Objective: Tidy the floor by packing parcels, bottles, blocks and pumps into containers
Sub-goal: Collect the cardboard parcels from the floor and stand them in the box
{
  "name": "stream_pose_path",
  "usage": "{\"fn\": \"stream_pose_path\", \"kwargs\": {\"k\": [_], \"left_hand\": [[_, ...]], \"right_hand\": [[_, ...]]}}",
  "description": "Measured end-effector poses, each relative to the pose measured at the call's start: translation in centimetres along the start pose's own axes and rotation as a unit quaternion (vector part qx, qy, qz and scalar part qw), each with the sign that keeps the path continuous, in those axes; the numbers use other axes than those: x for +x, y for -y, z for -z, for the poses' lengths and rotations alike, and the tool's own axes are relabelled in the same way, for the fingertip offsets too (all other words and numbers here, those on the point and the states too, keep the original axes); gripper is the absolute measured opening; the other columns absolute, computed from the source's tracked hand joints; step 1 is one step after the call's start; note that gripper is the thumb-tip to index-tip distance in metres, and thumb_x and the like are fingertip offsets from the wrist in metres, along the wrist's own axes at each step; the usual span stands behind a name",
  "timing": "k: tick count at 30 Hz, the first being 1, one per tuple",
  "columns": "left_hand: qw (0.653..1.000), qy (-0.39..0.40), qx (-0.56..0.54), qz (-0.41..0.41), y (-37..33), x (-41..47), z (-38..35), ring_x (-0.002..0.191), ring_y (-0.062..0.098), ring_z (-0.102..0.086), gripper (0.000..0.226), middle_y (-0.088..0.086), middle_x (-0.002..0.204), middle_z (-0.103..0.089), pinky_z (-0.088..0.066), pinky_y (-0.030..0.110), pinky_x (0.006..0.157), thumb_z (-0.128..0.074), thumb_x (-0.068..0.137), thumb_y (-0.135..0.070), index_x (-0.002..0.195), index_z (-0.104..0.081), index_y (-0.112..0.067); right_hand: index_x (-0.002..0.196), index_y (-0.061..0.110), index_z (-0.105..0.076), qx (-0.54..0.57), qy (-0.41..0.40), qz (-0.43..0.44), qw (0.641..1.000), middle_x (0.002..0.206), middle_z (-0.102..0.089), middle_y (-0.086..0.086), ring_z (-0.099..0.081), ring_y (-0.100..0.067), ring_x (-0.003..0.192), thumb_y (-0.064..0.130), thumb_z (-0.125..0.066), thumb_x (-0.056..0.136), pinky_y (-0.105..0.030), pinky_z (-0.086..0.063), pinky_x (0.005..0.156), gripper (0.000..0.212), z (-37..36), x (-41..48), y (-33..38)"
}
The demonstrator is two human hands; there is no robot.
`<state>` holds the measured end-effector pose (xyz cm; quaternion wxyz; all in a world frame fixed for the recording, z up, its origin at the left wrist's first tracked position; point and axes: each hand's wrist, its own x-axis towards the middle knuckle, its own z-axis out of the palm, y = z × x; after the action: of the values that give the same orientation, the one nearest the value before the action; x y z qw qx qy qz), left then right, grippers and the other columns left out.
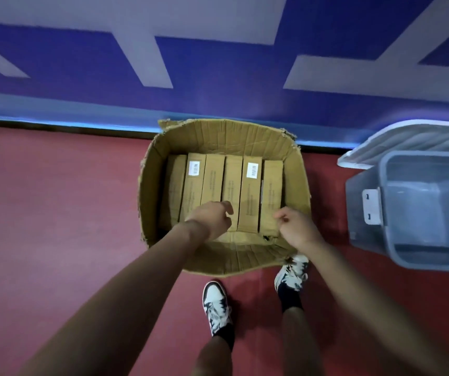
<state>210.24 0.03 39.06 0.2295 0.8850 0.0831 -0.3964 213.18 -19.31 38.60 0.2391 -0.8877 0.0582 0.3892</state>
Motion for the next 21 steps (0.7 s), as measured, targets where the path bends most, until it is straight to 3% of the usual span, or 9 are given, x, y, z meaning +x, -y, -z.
{"fn": "stream_pose_path", "kwargs": {"k": [4, 13, 21], "left_hand": [[0.999, -0.019, 0.021, -0.038, -2.5, -6.1, 4.3, 0.107, 0.022, -0.057, 0.033, 0.002, 0.122, -0.061, -0.046, 0.030, 0.078, -0.042, 0.094, -0.023, 0.125, -0.053, -0.023], [0.998, 0.000, 0.009, -0.069, -6.2, -16.2, 5.7, 0.110, 0.022, -0.055, 0.028, 0.005, 0.123, -0.060, -0.045, 0.031, 0.085, -0.045, 0.095, -0.024, 0.121, -0.056, -0.018], [0.996, -0.012, -0.005, -0.086, -7.1, -22.9, 5.8, 0.114, 0.022, -0.053, 0.024, 0.005, 0.125, -0.058, -0.045, 0.034, 0.095, -0.047, 0.094, -0.023, 0.114, -0.060, -0.016]], "right_hand": [[0.106, 0.023, -0.064, 0.021, -0.030, 0.016, 0.999, 0.102, -0.069, -0.008, -0.065, -0.027, 0.090, 0.016, -0.047, 0.092, -0.036, -0.052, 0.084, 0.024, 3.7, -6.3, 2.3], [0.108, 0.021, -0.067, -0.033, -0.033, 0.039, 0.998, 0.116, -0.066, -0.001, -0.062, -0.022, 0.103, 0.020, -0.047, 0.093, -0.031, -0.049, 0.088, 0.025, 8.2, -17.1, 4.0], [0.099, 0.015, -0.067, -0.022, -0.018, 0.032, 0.999, 0.095, -0.068, -0.006, -0.064, -0.025, 0.095, 0.022, -0.053, 0.091, -0.036, -0.051, 0.088, 0.018, 7.1, -25.1, 2.4]]}}
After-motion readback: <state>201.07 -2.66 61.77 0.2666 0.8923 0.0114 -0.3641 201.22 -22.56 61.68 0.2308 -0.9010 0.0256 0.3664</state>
